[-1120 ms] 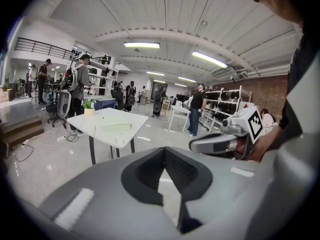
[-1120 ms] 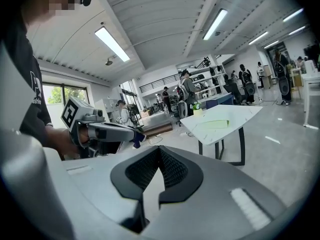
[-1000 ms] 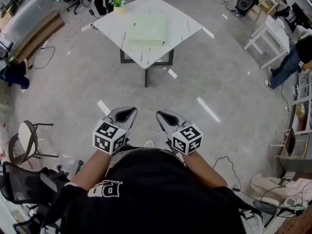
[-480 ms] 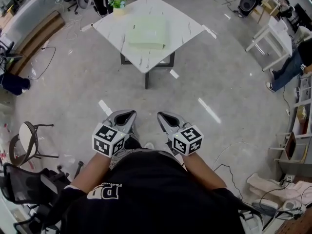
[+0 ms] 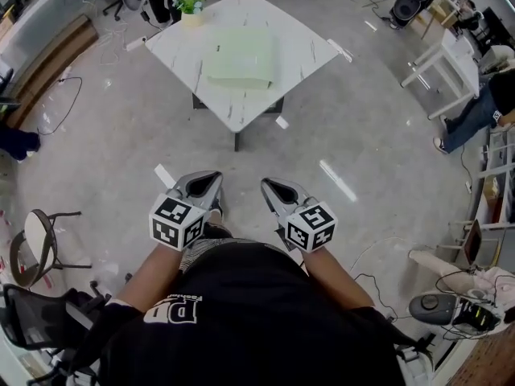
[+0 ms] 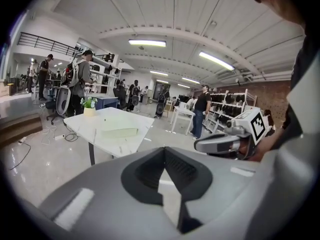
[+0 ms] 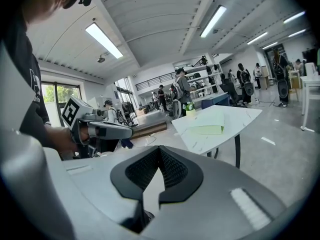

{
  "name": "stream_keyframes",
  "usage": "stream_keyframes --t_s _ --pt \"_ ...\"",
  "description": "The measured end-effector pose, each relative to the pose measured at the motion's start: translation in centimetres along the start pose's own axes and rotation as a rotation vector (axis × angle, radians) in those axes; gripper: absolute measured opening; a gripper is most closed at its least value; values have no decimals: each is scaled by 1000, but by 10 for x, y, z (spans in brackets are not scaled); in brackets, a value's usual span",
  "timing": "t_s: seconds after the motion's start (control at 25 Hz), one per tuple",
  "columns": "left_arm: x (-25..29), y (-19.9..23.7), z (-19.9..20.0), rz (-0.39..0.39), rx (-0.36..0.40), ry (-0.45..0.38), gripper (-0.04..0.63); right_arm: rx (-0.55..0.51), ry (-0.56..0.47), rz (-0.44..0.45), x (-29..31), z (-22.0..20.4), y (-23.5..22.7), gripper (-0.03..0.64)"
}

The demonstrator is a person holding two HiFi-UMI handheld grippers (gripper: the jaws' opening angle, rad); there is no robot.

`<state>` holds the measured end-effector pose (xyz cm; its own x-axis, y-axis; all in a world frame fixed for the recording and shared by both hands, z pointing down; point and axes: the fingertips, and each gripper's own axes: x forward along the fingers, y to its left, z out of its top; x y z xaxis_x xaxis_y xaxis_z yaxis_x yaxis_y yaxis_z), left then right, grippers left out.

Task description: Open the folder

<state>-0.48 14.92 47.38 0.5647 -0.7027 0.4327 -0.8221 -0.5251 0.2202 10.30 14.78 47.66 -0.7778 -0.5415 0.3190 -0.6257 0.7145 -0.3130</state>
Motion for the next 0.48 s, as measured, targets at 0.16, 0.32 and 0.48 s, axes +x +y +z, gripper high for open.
stream_keyframes --t_s 0.16,0.32,0.48 --pt "23 26 21 -21 2 -10 57 -10 10 -26 25 18 -20 -2" --pt "42 58 47 -39 11 -14 57 -19 16 -49 55 43 -38 -2" --pt "65 95 74 -57 34 -22 57 -25 12 -80 89 68 -59 -2"
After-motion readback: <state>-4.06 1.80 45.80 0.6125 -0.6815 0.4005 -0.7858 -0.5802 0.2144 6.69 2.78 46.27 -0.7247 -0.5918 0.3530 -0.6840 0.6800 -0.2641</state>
